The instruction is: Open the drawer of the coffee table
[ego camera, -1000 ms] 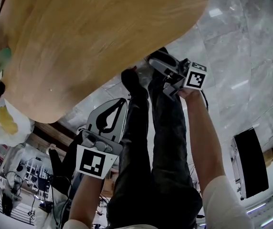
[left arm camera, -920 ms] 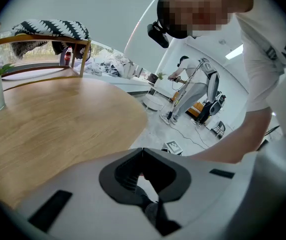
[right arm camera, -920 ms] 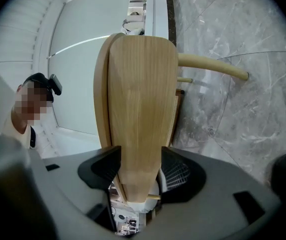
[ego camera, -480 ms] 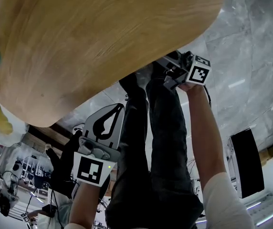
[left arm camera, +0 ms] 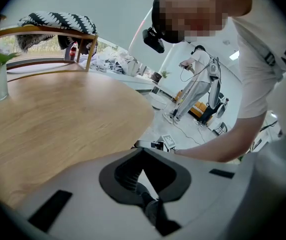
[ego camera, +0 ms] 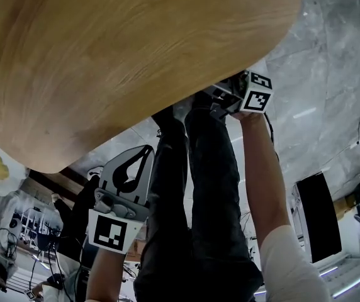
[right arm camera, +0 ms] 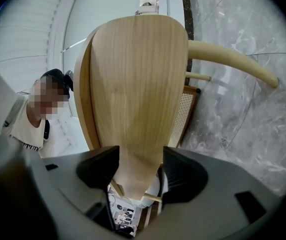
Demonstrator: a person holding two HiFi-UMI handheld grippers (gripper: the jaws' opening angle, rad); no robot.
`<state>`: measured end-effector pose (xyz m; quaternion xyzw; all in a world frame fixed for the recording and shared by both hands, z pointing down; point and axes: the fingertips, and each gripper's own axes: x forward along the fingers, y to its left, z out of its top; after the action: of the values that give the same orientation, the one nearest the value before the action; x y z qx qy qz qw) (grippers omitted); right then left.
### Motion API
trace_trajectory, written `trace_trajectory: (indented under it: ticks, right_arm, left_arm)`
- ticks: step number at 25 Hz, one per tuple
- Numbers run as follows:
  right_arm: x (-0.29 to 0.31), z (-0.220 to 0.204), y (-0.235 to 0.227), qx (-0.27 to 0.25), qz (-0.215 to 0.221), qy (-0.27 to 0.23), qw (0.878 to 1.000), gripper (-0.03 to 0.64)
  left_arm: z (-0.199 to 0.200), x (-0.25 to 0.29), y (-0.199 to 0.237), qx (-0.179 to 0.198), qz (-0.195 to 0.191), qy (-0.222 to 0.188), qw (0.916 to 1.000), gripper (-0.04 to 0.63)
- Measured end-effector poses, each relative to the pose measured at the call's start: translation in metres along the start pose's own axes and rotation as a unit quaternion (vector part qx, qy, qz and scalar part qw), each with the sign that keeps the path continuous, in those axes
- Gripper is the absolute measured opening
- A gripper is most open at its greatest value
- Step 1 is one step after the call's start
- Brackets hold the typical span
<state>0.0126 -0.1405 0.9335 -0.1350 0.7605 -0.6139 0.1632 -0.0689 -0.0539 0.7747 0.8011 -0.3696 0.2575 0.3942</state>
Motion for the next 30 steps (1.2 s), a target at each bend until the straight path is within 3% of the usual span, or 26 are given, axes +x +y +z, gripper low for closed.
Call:
trace_trajectory:
  ticks: [13, 19, 24, 28, 30]
  right_arm:
    - [0.012, -0.003, 0.003, -0.012, 0.053, 0.034, 0.998, 0.295]
    - [0.012, -0.006, 0.018, -0.023, 0.09, 0.072, 0.993, 0.293]
    - [0.019, -0.007, 0.015, -0.017, 0.086, 0.074, 0.993, 0.275]
    - [0.002, -0.007, -0.017, -0.002, 0.031, 0.047, 0.998, 0.328]
    - [0.0, -0.006, -0.022, -0.003, 0.028, 0.035, 0.999, 0.351]
  left_arm:
    - [-0.011, 0.004, 0.013, -0.005, -0.004, 0.005, 1.0, 0.02]
    - [-0.01, 0.007, 0.015, -0.007, -0.003, 0.007, 0.9999, 0.02]
    - [-0.008, 0.005, 0.017, -0.008, -0.003, 0.005, 0.9999, 0.02]
    - [-0.015, 0.015, 0.007, -0.004, -0.008, 0.015, 0.9999, 0.02]
    - [-0.019, 0.016, 0.005, -0.003, -0.009, 0.019, 0.9998, 0.02]
